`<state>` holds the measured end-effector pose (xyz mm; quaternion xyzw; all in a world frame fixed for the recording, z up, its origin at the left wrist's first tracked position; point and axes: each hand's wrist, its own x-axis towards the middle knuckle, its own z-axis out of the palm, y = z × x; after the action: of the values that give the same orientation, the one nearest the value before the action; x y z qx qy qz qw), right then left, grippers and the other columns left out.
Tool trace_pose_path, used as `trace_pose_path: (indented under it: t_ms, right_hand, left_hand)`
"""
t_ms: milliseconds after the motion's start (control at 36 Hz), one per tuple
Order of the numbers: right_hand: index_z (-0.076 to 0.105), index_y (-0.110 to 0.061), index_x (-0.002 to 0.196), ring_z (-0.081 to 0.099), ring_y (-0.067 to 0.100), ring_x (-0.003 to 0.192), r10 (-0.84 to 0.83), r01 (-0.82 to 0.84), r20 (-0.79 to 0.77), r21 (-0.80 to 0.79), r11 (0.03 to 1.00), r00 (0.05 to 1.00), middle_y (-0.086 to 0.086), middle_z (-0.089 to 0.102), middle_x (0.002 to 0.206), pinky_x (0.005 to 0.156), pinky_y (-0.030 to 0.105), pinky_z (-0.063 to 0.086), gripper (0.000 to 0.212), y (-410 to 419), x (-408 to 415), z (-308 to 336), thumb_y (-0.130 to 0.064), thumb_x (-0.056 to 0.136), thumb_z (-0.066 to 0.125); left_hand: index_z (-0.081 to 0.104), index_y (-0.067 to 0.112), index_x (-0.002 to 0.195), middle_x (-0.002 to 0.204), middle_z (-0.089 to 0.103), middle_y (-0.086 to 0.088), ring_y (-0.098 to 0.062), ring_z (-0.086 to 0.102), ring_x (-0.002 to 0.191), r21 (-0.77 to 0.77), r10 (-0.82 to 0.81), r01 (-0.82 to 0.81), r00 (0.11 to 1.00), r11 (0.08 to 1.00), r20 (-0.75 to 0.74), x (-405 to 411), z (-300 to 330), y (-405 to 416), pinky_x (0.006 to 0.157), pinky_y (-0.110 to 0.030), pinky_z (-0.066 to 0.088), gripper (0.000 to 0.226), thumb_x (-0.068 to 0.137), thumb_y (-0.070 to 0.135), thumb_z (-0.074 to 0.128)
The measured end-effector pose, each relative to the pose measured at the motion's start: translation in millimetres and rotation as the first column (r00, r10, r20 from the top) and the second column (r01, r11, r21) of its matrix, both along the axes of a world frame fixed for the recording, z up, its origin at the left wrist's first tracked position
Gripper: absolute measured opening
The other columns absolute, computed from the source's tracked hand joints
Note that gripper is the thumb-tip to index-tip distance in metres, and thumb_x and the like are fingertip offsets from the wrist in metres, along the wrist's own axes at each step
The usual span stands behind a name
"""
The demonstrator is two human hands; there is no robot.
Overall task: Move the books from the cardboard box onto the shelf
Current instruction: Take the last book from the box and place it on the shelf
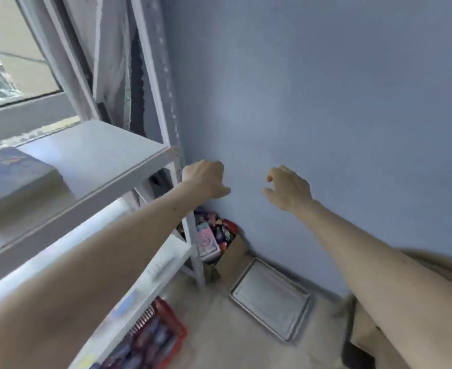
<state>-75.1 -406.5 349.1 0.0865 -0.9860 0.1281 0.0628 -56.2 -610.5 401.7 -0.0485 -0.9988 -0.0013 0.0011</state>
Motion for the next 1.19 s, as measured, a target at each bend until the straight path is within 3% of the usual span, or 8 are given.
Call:
trace_pose_path:
  t_ms: [111,222,361,500,778,1000,1111,1194]
  right_hand:
    - [0.057,-0.011,0.117,0.055,0.031,0.115,-0.141,0.137,0.046,0.073,0.988,0.989,0.008,0.055,0.124,0.086,0.04,0.05,0.028,109,50,-26,-0.025,0.093,0.055]
    - [0.056,-0.011,0.118,0.055,0.029,0.112,-0.246,0.233,0.098,0.126,0.964,0.964,0.007,0.054,0.123,0.083,0.04,0.049,0.027,216,103,-51,-0.024,0.095,0.053]
    - [0.056,-0.011,0.117,0.057,0.029,0.109,-0.341,0.305,0.176,0.206,0.93,0.923,0.008,0.055,0.121,0.074,0.038,0.05,0.025,332,163,-83,-0.025,0.097,0.051]
    - [0.056,-0.013,0.122,0.053,0.028,0.118,-0.427,0.372,0.264,0.232,0.899,0.865,0.008,0.053,0.131,0.084,0.041,0.051,0.028,426,197,-121,-0.028,0.098,0.054]
    - [0.058,-0.008,0.114,0.056,0.029,0.104,-0.515,0.454,0.4,0.243,0.857,0.758,0.011,0.058,0.115,0.085,0.043,0.052,0.023,544,191,-219,-0.022,0.095,0.061]
    - [0.053,-0.009,0.121,0.061,0.029,0.099,-0.574,0.528,0.539,0.259,0.809,0.616,0.01,0.058,0.114,0.066,0.033,0.044,0.03,602,173,-319,-0.024,0.096,0.061]
    - [0.051,-0.006,0.123,0.059,0.029,0.084,-0.585,0.548,0.591,0.269,0.792,0.556,0.01,0.057,0.108,0.057,0.031,0.038,0.033,620,165,-375,-0.02,0.095,0.062]
    - [0.051,-0.007,0.127,0.062,0.033,0.1,-0.596,0.562,0.609,0.279,0.779,0.523,0.013,0.056,0.121,0.063,0.032,0.04,0.038,635,159,-416,-0.017,0.092,0.063]
  left_hand:
    - [0.064,0.016,0.111,0.106,0.067,-0.002,-0.026,0.063,0.094,0.041,-0.114,0.111,0.991,0.993,0.068,14,-30,100,0.067,-0.03,0.039,0.037,0.085,0.042,0.063]
    - [0.064,0.015,0.112,0.104,0.066,-0.003,-0.025,0.059,0.086,0.077,-0.212,0.203,0.968,0.976,0.136,36,-62,204,0.065,-0.03,0.039,0.036,0.085,0.04,0.062]
    - [0.062,0.016,0.115,0.109,0.065,-0.003,-0.025,0.063,0.096,0.139,-0.31,0.284,0.925,0.949,0.221,70,-109,329,0.067,-0.031,0.04,0.038,0.086,0.041,0.063]
    - [0.061,0.018,0.116,0.115,0.064,-0.003,-0.026,0.06,0.104,0.217,-0.381,0.329,0.883,0.919,0.273,91,-158,429,0.072,-0.031,0.04,0.039,0.086,0.043,0.062]
    - [0.061,0.015,0.112,0.108,0.066,-0.003,-0.025,0.063,0.099,0.29,-0.467,0.375,0.789,0.881,0.399,96,-272,557,0.075,-0.034,0.051,0.034,0.089,0.041,0.061]
    - [0.058,0.017,0.101,0.092,0.061,0.001,-0.023,0.061,0.084,0.269,-0.383,0.274,0.672,0.924,0.634,83,-379,622,0.061,-0.029,0.043,0.029,0.086,0.041,0.064]
    - [0.059,0.015,0.106,0.085,0.054,0.002,-0.022,0.055,0.08,0.212,-0.31,0.229,0.624,0.95,0.718,75,-436,646,0.06,-0.029,0.04,0.034,0.086,0.042,0.064]
    - [0.058,0.014,0.107,0.078,0.051,0.003,-0.022,0.055,0.079,0.166,-0.248,0.192,0.584,0.967,0.773,72,-478,660,0.062,-0.03,0.042,0.036,0.086,0.043,0.065]
